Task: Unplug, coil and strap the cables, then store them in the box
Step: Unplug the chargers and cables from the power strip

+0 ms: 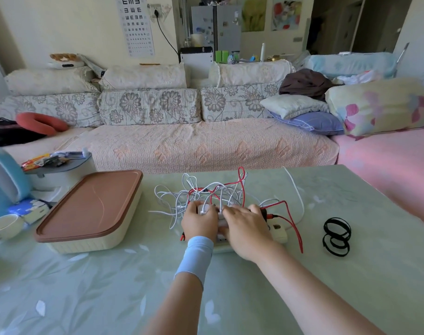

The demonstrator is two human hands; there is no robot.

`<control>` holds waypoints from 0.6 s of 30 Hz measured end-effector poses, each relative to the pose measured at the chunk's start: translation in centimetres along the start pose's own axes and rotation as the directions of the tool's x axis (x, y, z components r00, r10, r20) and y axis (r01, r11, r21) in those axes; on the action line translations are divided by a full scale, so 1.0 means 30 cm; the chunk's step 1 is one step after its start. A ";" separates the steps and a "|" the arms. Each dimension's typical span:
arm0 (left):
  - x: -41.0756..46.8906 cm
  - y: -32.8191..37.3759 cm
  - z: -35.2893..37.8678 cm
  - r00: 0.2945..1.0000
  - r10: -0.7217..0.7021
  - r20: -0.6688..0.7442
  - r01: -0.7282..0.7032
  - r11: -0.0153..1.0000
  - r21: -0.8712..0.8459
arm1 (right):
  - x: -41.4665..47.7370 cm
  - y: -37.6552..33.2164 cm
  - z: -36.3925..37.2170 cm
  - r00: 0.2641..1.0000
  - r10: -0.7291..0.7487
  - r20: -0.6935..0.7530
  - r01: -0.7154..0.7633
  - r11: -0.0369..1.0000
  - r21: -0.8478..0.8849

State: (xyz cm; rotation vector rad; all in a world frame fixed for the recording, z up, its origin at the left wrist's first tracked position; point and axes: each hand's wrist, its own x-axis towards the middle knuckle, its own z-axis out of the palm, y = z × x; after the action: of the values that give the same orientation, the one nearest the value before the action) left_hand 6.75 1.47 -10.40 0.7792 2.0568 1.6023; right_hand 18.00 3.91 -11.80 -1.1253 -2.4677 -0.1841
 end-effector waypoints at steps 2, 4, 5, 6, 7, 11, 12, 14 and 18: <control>0.004 -0.003 0.011 0.999 0.007 -0.039 -0.008 1.000 -0.027 | -0.001 0.000 0.006 1.000 -0.007 -0.016 0.006 1.000 -0.016; 0.004 -0.005 0.019 0.996 0.050 -0.069 -0.052 0.998 -0.021 | -0.005 0.002 0.010 0.999 -0.001 -0.041 -0.001 1.000 -0.031; 0.004 -0.005 0.021 0.993 0.082 -0.080 -0.082 0.997 0.000 | -0.004 0.001 0.008 0.999 0.003 -0.053 -0.005 0.999 -0.037; 0.004 -0.004 0.021 0.990 0.109 -0.085 -0.108 0.994 0.026 | -0.003 -0.001 0.004 0.999 0.004 -0.054 -0.007 0.999 -0.039; 0.007 -0.004 0.019 0.989 0.120 -0.085 -0.117 0.992 0.045 | -0.002 -0.003 0.000 0.999 0.003 -0.052 -0.005 0.999 -0.032; 0.033 -0.001 0.013 0.996 0.072 -0.059 -0.070 0.997 0.021 | 0.009 0.002 -0.012 0.999 0.006 -0.032 -0.006 1.000 0.014; 0.035 0.002 0.011 0.997 0.062 -0.055 -0.062 0.998 0.012 | 0.010 0.004 -0.012 0.999 0.003 -0.032 -0.003 1.000 0.019; 0.034 0.003 0.014 0.996 0.073 -0.059 -0.072 0.997 0.029 | 0.010 0.004 -0.008 0.999 0.006 -0.040 -0.004 1.000 0.031; 0.029 -0.001 0.025 0.986 0.138 -0.092 -0.131 0.989 0.073 | 0.008 0.003 -0.001 0.998 0.001 -0.064 0.000 1.000 0.022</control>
State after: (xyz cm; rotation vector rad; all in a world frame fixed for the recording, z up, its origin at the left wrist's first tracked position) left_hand 6.57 2.57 -10.61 0.8976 2.1770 1.6817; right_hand 17.93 4.12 -11.68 -1.0935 -2.4071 -0.1896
